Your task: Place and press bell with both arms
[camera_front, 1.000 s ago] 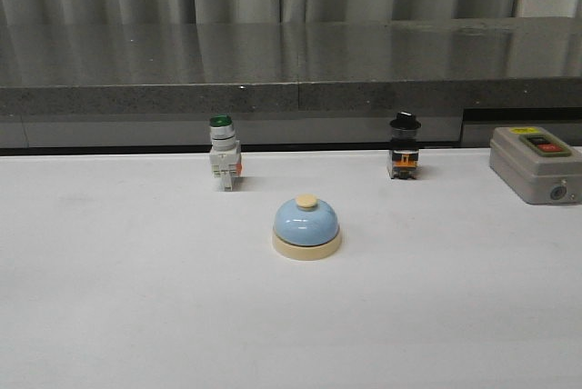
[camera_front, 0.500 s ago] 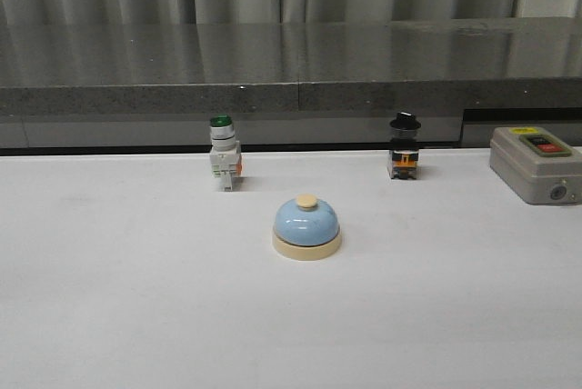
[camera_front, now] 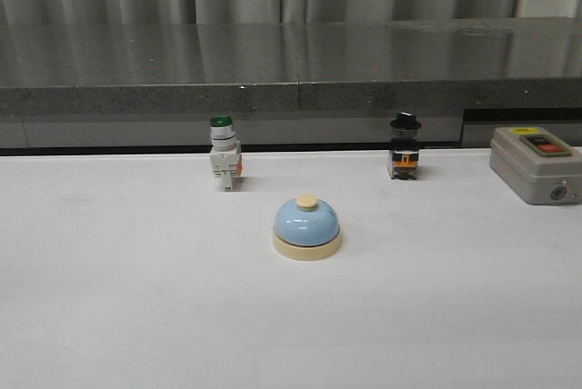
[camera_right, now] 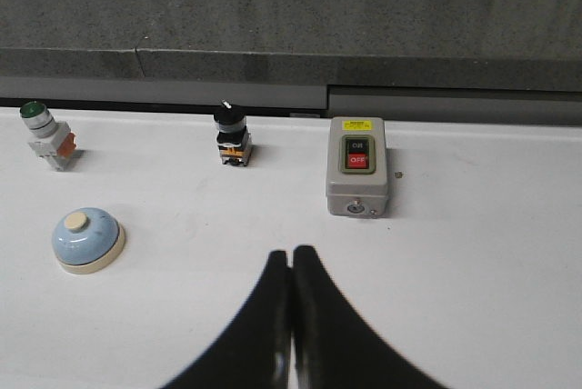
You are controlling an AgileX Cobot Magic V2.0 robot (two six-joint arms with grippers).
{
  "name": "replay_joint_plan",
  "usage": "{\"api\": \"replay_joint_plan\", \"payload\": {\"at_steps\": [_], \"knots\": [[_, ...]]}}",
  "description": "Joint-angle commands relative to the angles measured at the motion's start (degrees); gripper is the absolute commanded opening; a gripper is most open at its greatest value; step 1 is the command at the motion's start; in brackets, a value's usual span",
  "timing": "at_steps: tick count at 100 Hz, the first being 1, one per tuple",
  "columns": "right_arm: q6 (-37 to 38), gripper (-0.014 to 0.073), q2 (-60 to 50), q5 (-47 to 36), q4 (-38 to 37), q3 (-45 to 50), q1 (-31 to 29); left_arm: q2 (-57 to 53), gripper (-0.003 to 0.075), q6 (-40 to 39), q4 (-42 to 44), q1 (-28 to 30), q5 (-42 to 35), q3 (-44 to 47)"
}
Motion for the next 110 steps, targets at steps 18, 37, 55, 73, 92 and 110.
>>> {"api": "replay_joint_plan", "payload": {"at_steps": [18,37,55,73,92,110], "knots": [[-0.6,-0.0060,-4.0,-14.6,-1.6,5.7,-0.4,-1.8,-0.0020,-0.4,0.0,0.1,-4.8,2.4],[-0.6,-0.0060,-12.4,-23.4,-1.6,16.0,-0.4,-1.8,-0.0020,-0.4,0.0,0.1,-4.8,2.4],[-0.6,-0.0060,-19.4,-29.0,-1.6,25.0,-0.4,-1.8,-0.0020,-0.4,0.0,0.1,-4.8,2.4],[-0.6,-0.0060,-22.6,-34.0,-1.6,30.5,-0.4,-1.8,-0.0020,-0.4,0.0,0.1,-4.8,2.4],[-0.6,-0.0060,-22.7,-37.2,-1.6,32.2,-0.4,-1.8,-0.0020,-0.4,0.0,0.1,-4.8,2.4],[-0.6,-0.0060,-22.7,-37.2,-1.6,32.2,-0.4,-1.8,-0.0020,-0.4,0.0,0.1,-4.8,2.4]]}}
